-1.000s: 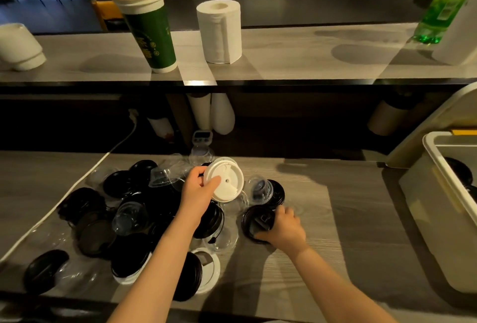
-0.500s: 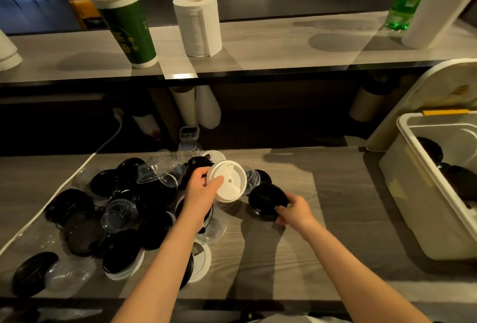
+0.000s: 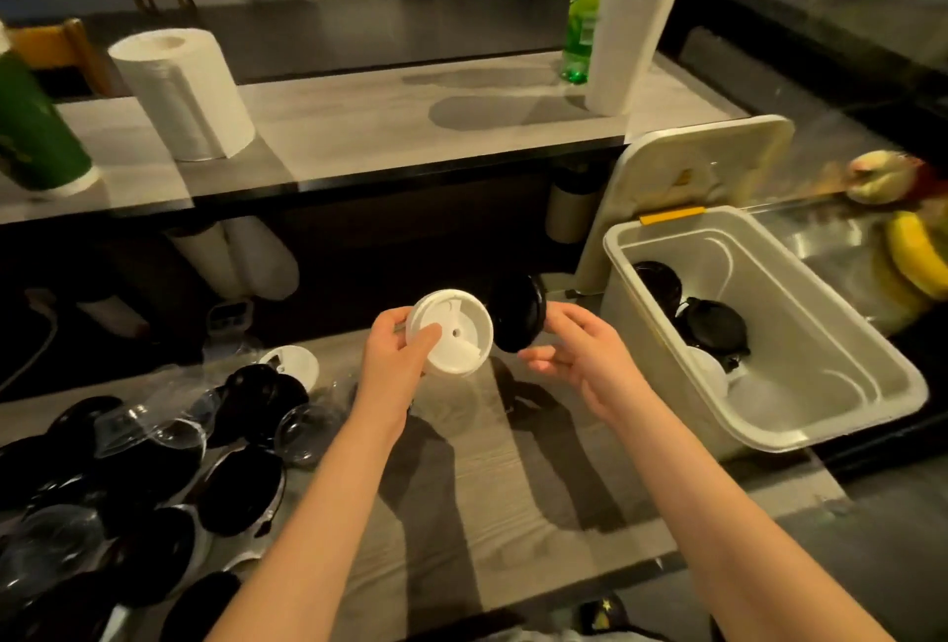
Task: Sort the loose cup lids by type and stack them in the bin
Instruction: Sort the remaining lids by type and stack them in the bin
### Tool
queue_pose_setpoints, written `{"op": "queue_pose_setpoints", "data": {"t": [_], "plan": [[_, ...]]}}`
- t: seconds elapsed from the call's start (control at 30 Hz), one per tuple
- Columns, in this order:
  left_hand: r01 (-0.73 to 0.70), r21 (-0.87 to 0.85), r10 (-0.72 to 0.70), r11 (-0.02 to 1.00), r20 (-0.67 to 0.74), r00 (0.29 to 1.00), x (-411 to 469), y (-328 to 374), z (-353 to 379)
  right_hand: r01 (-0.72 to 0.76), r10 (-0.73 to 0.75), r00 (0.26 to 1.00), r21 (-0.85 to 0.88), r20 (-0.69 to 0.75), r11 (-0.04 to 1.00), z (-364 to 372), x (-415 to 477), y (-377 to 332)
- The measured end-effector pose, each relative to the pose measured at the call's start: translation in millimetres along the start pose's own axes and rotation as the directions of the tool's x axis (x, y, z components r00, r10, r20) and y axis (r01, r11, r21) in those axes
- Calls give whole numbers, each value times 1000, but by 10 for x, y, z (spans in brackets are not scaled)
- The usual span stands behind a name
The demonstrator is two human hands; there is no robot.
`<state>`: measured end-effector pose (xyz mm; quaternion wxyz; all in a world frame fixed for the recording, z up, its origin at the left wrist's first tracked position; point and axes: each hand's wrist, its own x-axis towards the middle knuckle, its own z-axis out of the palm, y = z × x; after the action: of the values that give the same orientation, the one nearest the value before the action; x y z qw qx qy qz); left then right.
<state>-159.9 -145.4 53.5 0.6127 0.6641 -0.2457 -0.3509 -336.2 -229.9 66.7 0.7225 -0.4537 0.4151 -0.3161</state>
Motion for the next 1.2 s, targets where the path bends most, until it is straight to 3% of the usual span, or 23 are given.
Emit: {"op": "queue_pose_setpoints", "data": {"t": [0.17,0.3,0.37,0.47,0.57,0.67,0.73,0.8,0.9,1.03,1.13,1.2], "plan": [[-6,29,6,1000,20,1000,39,107,589,116,-129,989,-166,-69,979,-473,35,-294],[24,-13,-26,1000,-153,988,105,196,719,47,-83,994,-380,-77,924,-784,225,-246],[24,-16,-27,1000,-220,975,130,152,627,81,-107,994,-595,-8,800,-814,373,-121],[65,9,-60,998,-254,965,135,21,539,88,-64,996,-764,61,640,-748,585,97],[124,-25,-125,992,-303,945,160,-97,537,84,28,995,-932,100,353,-698,738,373],[160,-46,-166,986,-307,937,160,-187,543,106,175,978,-992,116,62,-669,795,664],[173,-42,-178,984,-294,939,154,-224,518,130,279,954,-990,112,-50,-689,793,850],[181,-31,-182,983,-283,942,154,-241,479,175,274,952,-976,135,-129,-740,772,955],[176,-42,-180,984,-272,945,170,-244,425,188,161,973,-969,163,-161,-753,784,937],[180,-40,-184,983,-245,952,194,-236,420,139,160,981,-975,111,-173,-651,904,812],[146,-36,-151,989,-250,956,256,-184,481,38,132,990,-993,52,108,-485,927,573],[100,-31,-105,994,-263,959,293,-109,573,98,-47,995,-957,88,272,-383,888,326]]}}
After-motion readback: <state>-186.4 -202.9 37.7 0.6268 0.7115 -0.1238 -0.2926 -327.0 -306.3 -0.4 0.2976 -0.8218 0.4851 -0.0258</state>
